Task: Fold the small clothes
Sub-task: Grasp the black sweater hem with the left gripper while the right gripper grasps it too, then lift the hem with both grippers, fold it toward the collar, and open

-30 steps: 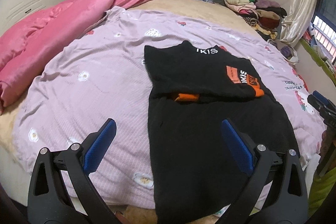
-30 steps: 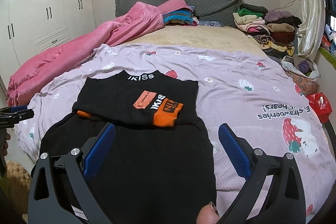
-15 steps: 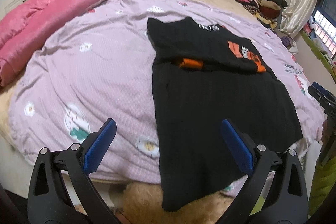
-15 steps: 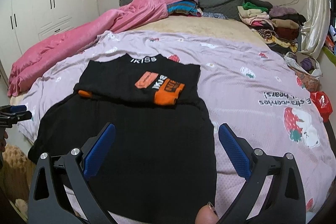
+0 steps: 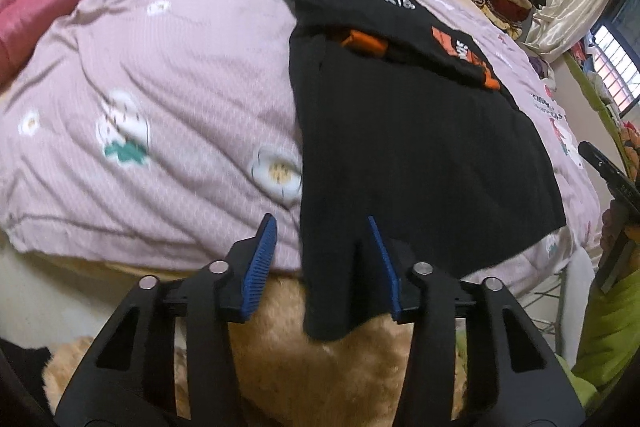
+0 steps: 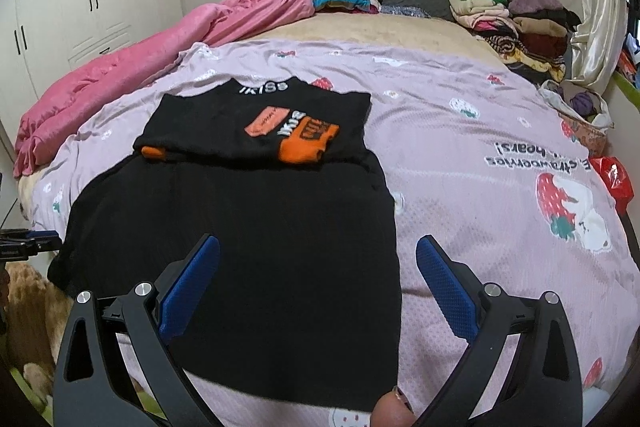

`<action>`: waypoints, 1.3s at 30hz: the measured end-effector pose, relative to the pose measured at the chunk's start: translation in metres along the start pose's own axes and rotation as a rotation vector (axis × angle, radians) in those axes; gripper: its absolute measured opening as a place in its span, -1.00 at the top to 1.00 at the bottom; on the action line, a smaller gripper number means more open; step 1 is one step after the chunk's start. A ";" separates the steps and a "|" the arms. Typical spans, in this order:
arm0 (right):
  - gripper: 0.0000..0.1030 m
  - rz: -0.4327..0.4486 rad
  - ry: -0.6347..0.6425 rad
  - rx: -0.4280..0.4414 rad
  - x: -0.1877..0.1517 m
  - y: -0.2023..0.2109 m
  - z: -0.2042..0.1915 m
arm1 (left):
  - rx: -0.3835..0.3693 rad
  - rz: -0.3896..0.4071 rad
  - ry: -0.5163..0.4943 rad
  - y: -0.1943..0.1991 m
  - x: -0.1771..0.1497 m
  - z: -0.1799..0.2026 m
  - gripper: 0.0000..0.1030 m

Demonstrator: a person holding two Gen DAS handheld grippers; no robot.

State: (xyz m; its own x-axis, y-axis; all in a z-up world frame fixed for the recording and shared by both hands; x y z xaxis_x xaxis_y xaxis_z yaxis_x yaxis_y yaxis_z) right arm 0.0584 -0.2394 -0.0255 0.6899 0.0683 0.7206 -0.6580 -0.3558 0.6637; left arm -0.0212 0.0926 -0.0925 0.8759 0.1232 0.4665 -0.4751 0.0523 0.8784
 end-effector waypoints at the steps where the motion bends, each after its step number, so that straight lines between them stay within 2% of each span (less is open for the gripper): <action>1: -0.90 -0.009 -0.001 0.000 -0.004 0.000 0.002 | -0.008 -0.007 0.003 -0.001 -0.002 0.000 0.33; 11: -0.90 -0.092 -0.027 0.028 -0.042 0.002 0.017 | -0.077 -0.084 0.007 -0.017 -0.021 0.014 0.36; 20: -0.87 -0.210 -0.095 0.108 -0.083 -0.003 0.028 | -0.069 -0.105 -0.002 -0.028 -0.022 0.017 0.36; 21: -0.81 -0.223 -0.098 0.124 -0.087 -0.004 0.027 | -0.068 -0.105 -0.002 -0.028 -0.022 0.017 0.36; 22: -0.59 -0.231 -0.100 0.133 -0.089 -0.005 0.026 | -0.066 -0.105 -0.004 -0.028 -0.021 0.017 0.35; 23: -0.49 -0.247 -0.105 0.143 -0.093 -0.006 0.026 | -0.066 -0.105 -0.004 -0.029 -0.021 0.017 0.36; 26: -0.42 -0.285 -0.124 0.141 -0.102 -0.012 0.031 | -0.069 -0.111 0.000 -0.031 -0.022 0.016 0.36; 27: -0.29 -0.296 -0.131 0.141 -0.106 -0.015 0.034 | -0.073 -0.113 0.004 -0.032 -0.022 0.016 0.35; 30: 0.25 -0.310 -0.137 0.145 -0.112 -0.017 0.039 | -0.075 -0.114 0.006 -0.033 -0.022 0.016 0.36; 31: 0.51 -0.305 -0.135 0.145 -0.111 -0.015 0.040 | -0.073 -0.112 0.004 -0.032 -0.022 0.016 0.44; 33: 0.80 -0.293 -0.125 0.138 -0.107 -0.010 0.042 | -0.074 -0.105 0.001 -0.031 -0.021 0.017 0.60; 35: 0.83 -0.270 -0.110 0.144 -0.100 -0.004 0.041 | -0.077 -0.088 -0.006 -0.025 -0.019 0.020 0.87; 37: 0.83 -0.227 -0.099 0.178 -0.090 0.004 0.035 | -0.071 -0.051 -0.020 -0.015 -0.014 0.021 0.91; 39: 0.83 -0.172 -0.080 0.202 -0.075 0.013 0.030 | -0.100 -0.005 -0.022 -0.001 -0.005 0.023 0.92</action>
State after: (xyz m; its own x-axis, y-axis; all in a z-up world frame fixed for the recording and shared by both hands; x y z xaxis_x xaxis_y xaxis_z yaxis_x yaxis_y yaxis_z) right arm 0.0069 -0.2769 -0.0768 0.8135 0.0729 0.5769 -0.4606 -0.5247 0.7159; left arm -0.0238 0.0687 -0.0931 0.8794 0.1012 0.4653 -0.4758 0.1518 0.8663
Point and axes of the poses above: each gripper's, at about its wrist camera, not at the fingertips, and y roughly against the way its jaws point, z to its right, x to its top, the point moved 8 cm from there along -y, roughly the way its jaws point, and after that the axes turned 12 degrees about x, right-handed, at the moved point
